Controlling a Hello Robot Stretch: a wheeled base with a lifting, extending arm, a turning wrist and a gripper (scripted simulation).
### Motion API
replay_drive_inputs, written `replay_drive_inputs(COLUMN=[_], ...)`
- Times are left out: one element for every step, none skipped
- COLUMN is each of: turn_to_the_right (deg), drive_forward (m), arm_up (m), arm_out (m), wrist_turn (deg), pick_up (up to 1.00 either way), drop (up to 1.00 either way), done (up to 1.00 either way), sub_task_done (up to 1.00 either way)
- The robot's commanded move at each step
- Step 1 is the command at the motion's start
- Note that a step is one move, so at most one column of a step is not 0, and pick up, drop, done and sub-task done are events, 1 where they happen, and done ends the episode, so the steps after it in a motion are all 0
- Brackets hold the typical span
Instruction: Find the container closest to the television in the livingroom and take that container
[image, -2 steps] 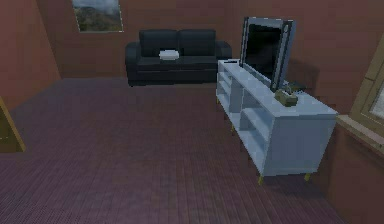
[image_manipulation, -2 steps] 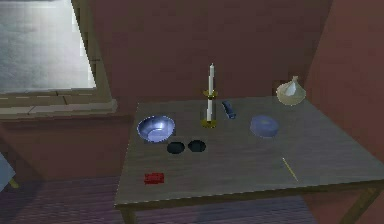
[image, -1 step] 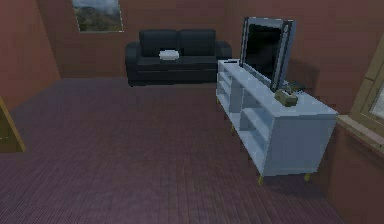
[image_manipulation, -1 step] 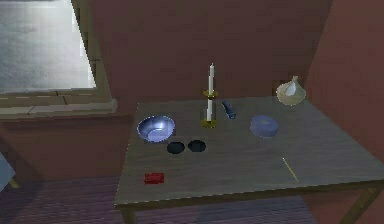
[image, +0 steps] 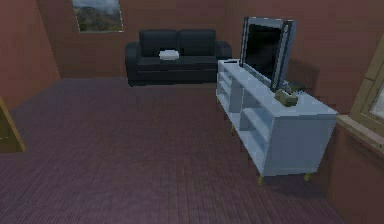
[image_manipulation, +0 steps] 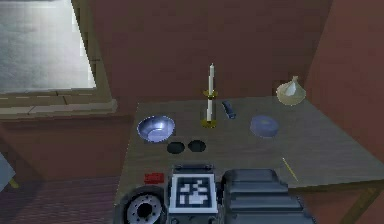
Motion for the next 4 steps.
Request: replay_drive_inputs(turn_to_the_right=[0.0,0.0,0.0,0.0], drive_forward=[0.0,0.0,0.0,0.0], arm_up=[0.0,0.0,0.0,0.0], arm_out=[0.48,0.0,0.0,0.0], wrist_turn=[0.0,45.0,45.0,45.0], pick_up=[0.0,0.0,0.0,0.0], drop=[0.0,0.0,0.0,0.0], done=[0.0,0.0,0.0,0.0], sub_task_done=[0.0,0.0,0.0,0.0])
